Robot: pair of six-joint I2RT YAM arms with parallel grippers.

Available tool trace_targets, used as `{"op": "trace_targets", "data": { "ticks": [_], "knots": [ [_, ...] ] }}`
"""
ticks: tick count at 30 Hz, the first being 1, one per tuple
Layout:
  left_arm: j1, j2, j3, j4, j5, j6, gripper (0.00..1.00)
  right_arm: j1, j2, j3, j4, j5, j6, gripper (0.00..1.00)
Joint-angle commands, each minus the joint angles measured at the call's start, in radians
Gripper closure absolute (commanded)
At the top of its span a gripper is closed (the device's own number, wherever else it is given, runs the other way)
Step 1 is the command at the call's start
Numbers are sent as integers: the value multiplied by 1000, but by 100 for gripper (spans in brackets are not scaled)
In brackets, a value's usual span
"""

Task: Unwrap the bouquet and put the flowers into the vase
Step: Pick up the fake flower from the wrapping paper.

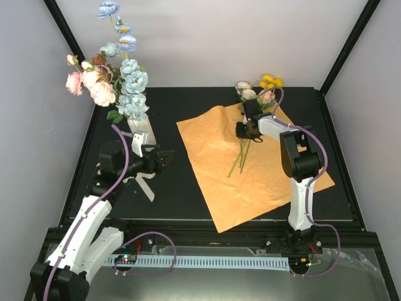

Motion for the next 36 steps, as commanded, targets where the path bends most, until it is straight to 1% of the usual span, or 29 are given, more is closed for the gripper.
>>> {"op": "trace_targets", "data": {
  "ticks": [1,2,4,7,10,14,21,23,26,30,33,36],
  "knots": [
    [-7,-15,59,-10,-35,40,1,-10,30,44,-21,-32,-29,73],
    [-7,-17,67,-28,-58,45,1,-10,32,46,-21,-29,-31,74],
    [-8,-12,77,-50,-54,72,1,-10,37,55,-28,-18,-38,77],
    [-8,-11,78,-61,-74,66,1,-10,27,57,-30,-1,-58,84],
    [-9,-11,75,-65,-104,51,1,-8,-3,40,-10,2,-66,92],
    [-9,-3,76,-60,-77,63,1,-10,-83,-6,45,-31,-69,99],
    [-9,3,107,-72,-33,51,1,-10,-203,-49,86,-135,-41,99],
    [-8,8,117,-73,-14,31,4,-10,-253,-84,113,-159,-22,99],
    [-8,16,125,-50,45,-33,6,-8,-333,-151,165,-206,0,99],
    [-9,25,122,21,134,-112,9,-5,-451,-268,244,-270,58,99],
    [-10,31,134,30,160,-132,11,7,-550,-371,335,-309,99,99],
    [-10,34,152,30,166,-154,13,42,-629,-448,382,-324,116,99]
  ]
}}
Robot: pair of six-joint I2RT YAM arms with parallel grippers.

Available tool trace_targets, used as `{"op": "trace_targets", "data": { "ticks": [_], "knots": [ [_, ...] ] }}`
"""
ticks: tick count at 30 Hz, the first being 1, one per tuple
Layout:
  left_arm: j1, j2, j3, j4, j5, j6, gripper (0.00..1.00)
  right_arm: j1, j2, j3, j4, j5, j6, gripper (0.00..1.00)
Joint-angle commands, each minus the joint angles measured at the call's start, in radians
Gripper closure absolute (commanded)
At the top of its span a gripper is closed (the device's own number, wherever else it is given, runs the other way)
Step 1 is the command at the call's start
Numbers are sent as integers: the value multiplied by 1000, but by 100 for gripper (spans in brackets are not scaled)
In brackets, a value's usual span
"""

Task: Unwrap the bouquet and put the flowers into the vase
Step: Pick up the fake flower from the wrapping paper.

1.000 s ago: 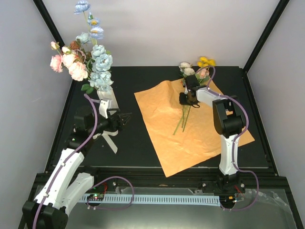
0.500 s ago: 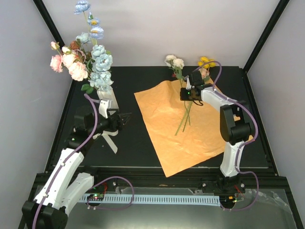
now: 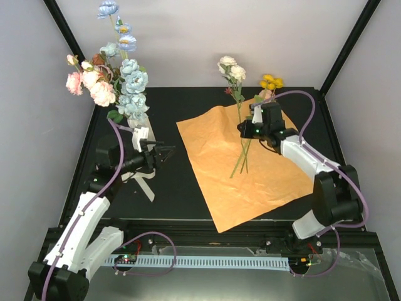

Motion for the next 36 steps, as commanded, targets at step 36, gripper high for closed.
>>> {"op": "trace_targets", "data": {
  "ticks": [36],
  "knots": [
    [-111,15,171,413,278,-323,31,572,-426,-228,583,-172,-21,99]
  ]
}}
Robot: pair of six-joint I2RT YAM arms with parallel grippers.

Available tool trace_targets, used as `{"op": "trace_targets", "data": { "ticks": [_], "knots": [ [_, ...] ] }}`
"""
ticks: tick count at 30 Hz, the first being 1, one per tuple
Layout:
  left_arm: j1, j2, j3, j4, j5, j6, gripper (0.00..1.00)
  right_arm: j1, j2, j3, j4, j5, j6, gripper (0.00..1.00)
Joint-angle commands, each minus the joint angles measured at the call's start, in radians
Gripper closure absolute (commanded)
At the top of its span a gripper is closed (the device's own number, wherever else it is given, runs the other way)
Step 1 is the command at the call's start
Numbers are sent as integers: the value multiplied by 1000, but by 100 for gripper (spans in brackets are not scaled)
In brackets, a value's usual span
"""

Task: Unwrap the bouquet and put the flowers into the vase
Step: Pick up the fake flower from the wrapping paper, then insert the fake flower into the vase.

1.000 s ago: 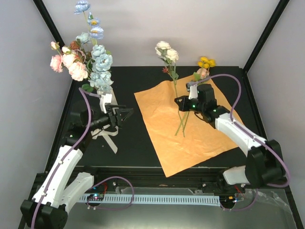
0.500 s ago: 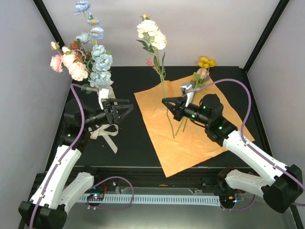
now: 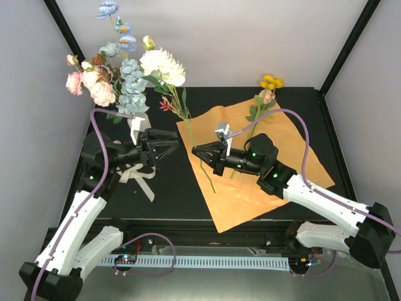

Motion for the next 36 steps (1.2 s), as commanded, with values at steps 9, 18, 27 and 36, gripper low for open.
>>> {"op": "trace_targets", "data": {
  "ticks": [9,18,27,36],
  "knots": [
    [-30,19,33,88,-7,-41,45,87,59,54,95,-30,-49,99],
    [-30,6,26,85,-42,-41,66,104,62,53,81,-37,-60,99],
    [-30,-19,26,9,-97,20,98,104,73,49,49,-25,-63,92],
    [-29,-144,31,-193,-453,240,99,104,-22,0,58,75,-93,30]
  ]
}}
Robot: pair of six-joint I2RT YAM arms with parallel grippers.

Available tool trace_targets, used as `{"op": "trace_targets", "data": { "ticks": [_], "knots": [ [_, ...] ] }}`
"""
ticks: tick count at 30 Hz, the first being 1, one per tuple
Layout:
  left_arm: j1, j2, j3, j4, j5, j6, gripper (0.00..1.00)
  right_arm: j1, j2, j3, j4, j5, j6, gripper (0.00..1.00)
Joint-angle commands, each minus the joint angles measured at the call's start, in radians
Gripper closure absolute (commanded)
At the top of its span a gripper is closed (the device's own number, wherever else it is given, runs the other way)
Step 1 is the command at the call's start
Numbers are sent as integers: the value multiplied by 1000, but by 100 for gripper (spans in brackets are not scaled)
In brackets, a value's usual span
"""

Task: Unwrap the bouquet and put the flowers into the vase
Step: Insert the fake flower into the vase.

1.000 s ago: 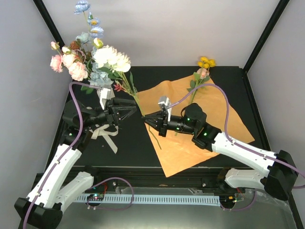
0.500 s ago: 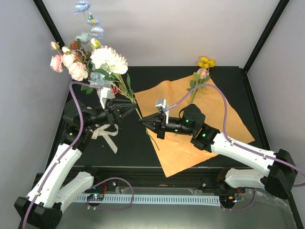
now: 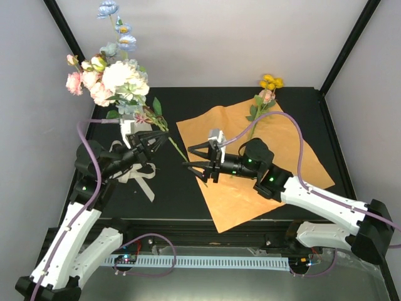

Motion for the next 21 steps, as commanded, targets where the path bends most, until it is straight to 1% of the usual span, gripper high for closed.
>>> {"op": "trace_targets", "data": {
  "ticks": [1,3,4,5,7,10,15,21],
  "knots": [
    [-5,-64,44,-153,-263,180,98,5,-77,-18,14,72,-43,24],
    [-5,-76,70,-226,-369,242,99,5,-97,-19,1,79,-53,13],
    [-5,-81,82,-257,-418,282,98,5,-106,-18,-7,81,-57,3],
    [-4,-85,96,-281,-470,310,98,5,-115,-19,-15,85,-62,0],
    [-3,-91,122,-326,-559,365,98,4,-136,-20,-29,93,-69,0],
    [-3,-108,143,-347,-684,433,98,5,-164,-29,-45,109,-82,0],
    [-3,-146,134,-296,-936,540,98,5,-223,-35,-105,149,-127,0],
    [-2,-125,150,-189,-1129,671,98,5,-283,-49,-122,161,-158,0]
  ]
}}
